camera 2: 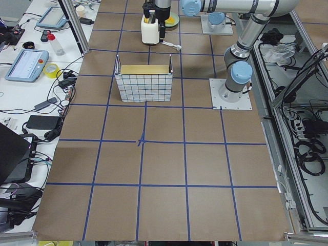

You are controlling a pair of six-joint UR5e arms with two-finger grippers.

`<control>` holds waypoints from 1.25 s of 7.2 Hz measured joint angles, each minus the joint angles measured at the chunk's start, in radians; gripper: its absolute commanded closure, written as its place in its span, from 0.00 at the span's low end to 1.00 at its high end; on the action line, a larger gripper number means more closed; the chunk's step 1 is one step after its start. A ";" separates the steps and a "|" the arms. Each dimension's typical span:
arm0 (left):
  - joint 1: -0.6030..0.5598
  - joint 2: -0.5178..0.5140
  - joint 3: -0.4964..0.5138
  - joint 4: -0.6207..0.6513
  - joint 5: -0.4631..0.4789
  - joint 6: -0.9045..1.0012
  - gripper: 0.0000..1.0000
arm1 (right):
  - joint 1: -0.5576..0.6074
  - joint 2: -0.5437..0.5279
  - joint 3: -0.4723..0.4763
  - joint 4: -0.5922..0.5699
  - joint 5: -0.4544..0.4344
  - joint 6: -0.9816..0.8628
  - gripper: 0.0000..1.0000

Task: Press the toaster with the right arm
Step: 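Lift the right gripper off the toaster lever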

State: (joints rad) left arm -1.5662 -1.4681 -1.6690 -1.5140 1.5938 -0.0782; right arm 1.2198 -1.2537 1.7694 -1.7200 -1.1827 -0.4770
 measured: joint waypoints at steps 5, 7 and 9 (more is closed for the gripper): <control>0.000 0.000 0.000 0.000 0.000 0.000 0.00 | 0.000 -0.011 0.003 -0.014 -0.013 0.021 1.00; 0.000 0.000 0.000 0.000 -0.001 0.000 0.00 | 0.002 -0.051 -0.034 -0.007 -0.044 0.101 0.98; 0.000 0.000 0.000 0.000 0.000 0.000 0.00 | 0.005 -0.095 -0.064 0.004 -0.052 0.165 0.82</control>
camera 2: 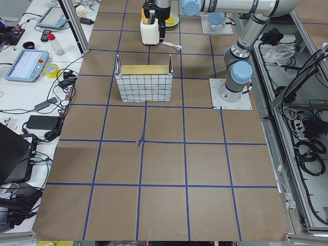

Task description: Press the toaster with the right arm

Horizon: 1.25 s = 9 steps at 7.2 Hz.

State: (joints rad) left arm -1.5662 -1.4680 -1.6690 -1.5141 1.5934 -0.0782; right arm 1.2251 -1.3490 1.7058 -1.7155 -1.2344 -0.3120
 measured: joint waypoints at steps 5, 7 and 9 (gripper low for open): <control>0.000 0.000 0.000 0.000 0.000 0.000 0.00 | 0.038 -0.155 -0.086 0.089 -0.123 0.102 0.20; 0.000 0.000 0.000 0.000 0.000 0.000 0.00 | 0.089 -0.164 -0.191 0.167 -0.198 0.148 0.00; 0.000 0.000 0.000 0.000 -0.001 0.000 0.00 | 0.137 -0.165 -0.240 0.184 -0.221 0.247 0.00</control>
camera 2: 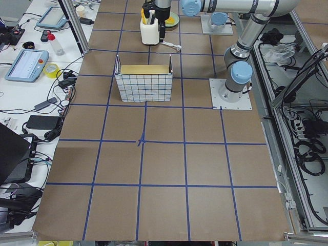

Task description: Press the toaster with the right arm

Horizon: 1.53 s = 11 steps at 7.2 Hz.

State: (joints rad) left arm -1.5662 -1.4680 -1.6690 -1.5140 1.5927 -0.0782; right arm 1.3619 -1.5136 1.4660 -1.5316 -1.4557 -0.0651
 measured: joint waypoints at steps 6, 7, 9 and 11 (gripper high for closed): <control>0.000 0.000 0.000 0.000 0.000 0.000 0.00 | 0.225 0.023 -0.011 -0.043 -0.048 0.174 0.00; 0.000 0.000 0.000 0.000 0.000 0.000 0.00 | 0.231 0.029 -0.005 -0.059 -0.026 0.134 0.00; 0.000 0.000 0.000 0.000 0.001 0.000 0.00 | 0.232 0.029 0.003 -0.064 -0.027 0.055 0.00; 0.000 -0.001 0.000 0.000 0.001 0.000 0.00 | 0.232 0.017 -0.002 -0.050 -0.127 0.059 0.00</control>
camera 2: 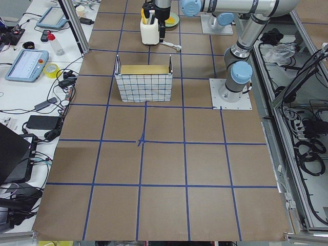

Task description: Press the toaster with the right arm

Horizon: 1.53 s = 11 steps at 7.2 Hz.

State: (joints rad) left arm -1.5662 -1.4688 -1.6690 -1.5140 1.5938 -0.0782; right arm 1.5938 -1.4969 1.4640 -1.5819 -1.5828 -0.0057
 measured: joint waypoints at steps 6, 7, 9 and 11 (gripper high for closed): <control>0.000 0.000 0.000 0.000 0.000 0.000 0.00 | -0.006 -0.008 -0.006 0.036 0.041 0.058 0.00; 0.000 0.000 0.000 0.000 0.000 0.000 0.00 | -0.007 -0.008 -0.005 0.036 0.046 0.057 0.00; 0.000 0.000 0.000 0.000 0.000 0.000 0.00 | -0.010 -0.008 -0.004 0.037 0.034 0.055 0.00; 0.000 0.001 0.000 0.000 0.000 0.000 0.00 | -0.014 -0.008 -0.004 0.038 0.027 0.052 0.00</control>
State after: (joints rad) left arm -1.5662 -1.4681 -1.6690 -1.5140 1.5937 -0.0782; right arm 1.5798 -1.5048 1.4603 -1.5437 -1.5559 0.0464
